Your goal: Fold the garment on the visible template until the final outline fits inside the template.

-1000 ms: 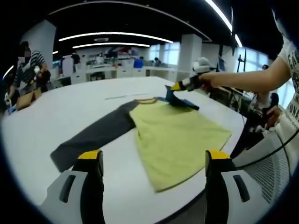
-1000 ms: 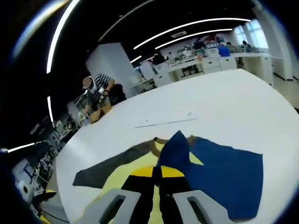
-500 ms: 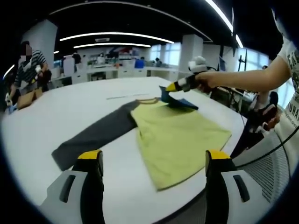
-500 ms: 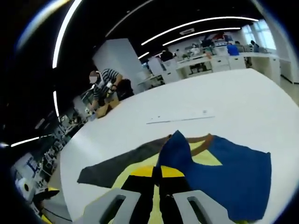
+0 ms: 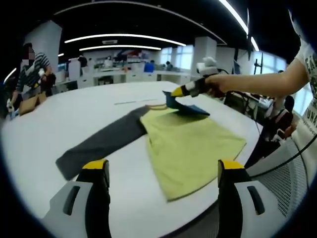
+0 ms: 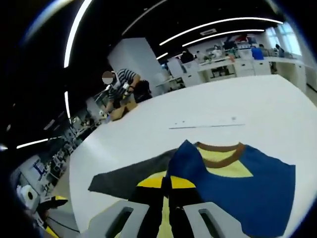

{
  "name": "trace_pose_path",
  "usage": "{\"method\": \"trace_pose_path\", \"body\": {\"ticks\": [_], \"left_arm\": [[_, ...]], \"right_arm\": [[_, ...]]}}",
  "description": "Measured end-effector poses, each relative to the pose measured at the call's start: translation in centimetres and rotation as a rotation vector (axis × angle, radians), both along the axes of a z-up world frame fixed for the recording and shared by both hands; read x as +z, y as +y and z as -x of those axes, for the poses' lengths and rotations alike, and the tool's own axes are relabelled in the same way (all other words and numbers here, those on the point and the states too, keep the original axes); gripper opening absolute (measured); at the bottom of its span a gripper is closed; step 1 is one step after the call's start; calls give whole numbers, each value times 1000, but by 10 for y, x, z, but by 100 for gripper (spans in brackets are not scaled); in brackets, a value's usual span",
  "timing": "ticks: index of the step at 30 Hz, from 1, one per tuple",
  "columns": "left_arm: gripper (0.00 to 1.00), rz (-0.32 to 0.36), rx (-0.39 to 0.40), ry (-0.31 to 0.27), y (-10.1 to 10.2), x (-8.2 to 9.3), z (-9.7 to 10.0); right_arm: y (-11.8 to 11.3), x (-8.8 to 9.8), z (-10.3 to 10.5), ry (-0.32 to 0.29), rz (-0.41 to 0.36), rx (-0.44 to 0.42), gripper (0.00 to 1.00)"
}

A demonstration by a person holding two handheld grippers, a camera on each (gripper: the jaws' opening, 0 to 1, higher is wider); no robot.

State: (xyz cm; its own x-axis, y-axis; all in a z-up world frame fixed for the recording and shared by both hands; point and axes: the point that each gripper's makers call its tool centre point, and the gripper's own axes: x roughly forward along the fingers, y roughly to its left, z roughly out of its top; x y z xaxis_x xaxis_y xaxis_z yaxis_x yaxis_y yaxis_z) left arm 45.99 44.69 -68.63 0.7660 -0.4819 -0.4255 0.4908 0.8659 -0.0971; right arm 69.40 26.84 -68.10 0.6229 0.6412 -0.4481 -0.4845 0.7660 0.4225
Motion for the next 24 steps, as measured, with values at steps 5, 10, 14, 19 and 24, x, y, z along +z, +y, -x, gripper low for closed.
{"method": "trace_pose_path", "body": {"ticks": [5, 10, 14, 19, 24], "left_arm": [[87, -1, -1, 0, -1, 0, 0], [87, 0, 4, -1, -1, 1, 0], [87, -1, 5, 0, 0, 0, -1], [87, -2, 4, 1, -1, 0, -1], [87, -3, 7, 3, 1, -1, -1]], "right_arm": [[12, 2, 3, -9, -4, 33, 0], [24, 0, 7, -15, 7, 70, 0], [33, -3, 12, -14, 14, 96, 0], [44, -9, 19, -29, 42, 138, 0], [60, -12, 28, -29, 38, 166, 0]]}}
